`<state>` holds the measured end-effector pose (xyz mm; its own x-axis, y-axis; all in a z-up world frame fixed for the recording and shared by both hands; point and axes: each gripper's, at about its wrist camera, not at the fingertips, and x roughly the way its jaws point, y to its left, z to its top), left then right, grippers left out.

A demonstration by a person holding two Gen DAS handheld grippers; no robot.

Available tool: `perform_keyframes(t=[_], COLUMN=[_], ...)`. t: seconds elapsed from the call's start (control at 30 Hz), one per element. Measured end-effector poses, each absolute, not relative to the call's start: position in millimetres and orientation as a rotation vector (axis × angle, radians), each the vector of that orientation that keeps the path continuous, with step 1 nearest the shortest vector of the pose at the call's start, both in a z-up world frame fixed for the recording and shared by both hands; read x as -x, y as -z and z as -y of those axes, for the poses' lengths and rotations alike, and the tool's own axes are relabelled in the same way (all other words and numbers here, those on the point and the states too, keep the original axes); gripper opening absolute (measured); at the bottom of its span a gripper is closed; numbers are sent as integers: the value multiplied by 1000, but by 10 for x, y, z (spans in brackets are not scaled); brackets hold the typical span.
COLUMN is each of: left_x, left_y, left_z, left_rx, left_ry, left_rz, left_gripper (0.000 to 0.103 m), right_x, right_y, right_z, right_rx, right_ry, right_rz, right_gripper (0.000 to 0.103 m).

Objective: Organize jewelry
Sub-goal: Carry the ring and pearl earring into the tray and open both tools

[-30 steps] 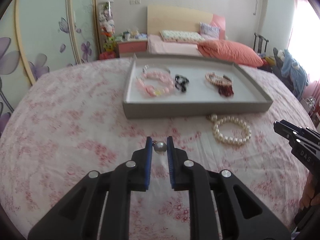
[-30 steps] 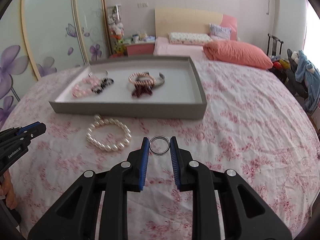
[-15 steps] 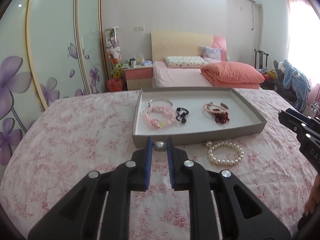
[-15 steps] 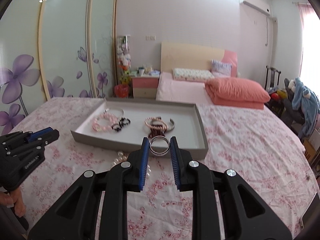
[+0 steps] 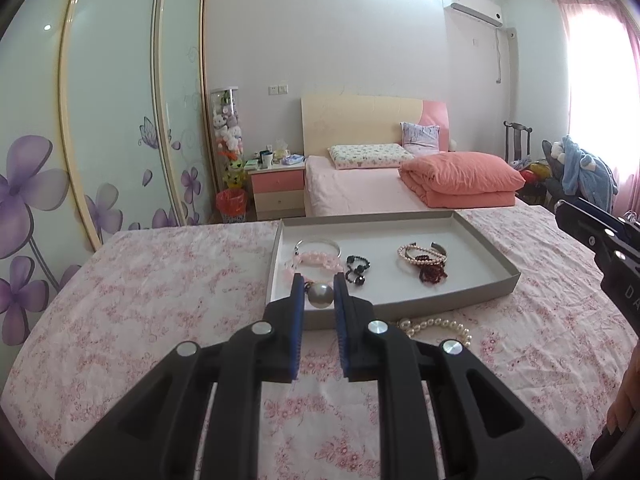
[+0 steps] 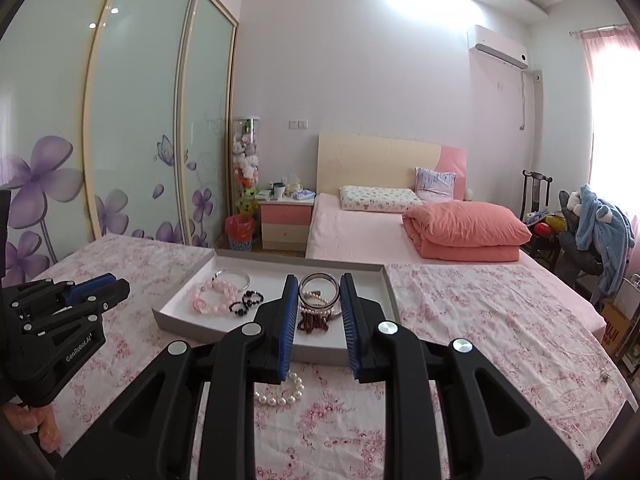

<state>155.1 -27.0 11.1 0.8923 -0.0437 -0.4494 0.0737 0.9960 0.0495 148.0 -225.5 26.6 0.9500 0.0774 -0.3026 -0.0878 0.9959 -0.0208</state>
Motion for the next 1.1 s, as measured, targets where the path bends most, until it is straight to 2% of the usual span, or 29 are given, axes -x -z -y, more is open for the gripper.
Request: perform_keyframes(t=[1.1], left_x=[-1773], left_y=[-148], left_z=[302], left_rx=[-78], left_ry=[82], left_rz=[-471], left_gripper=[15], right_x=[-1658], right_y=[-286], right_z=[2289], right_rx=[15], right_ry=[-83], right_rz=[-304], right_gripper=[23])
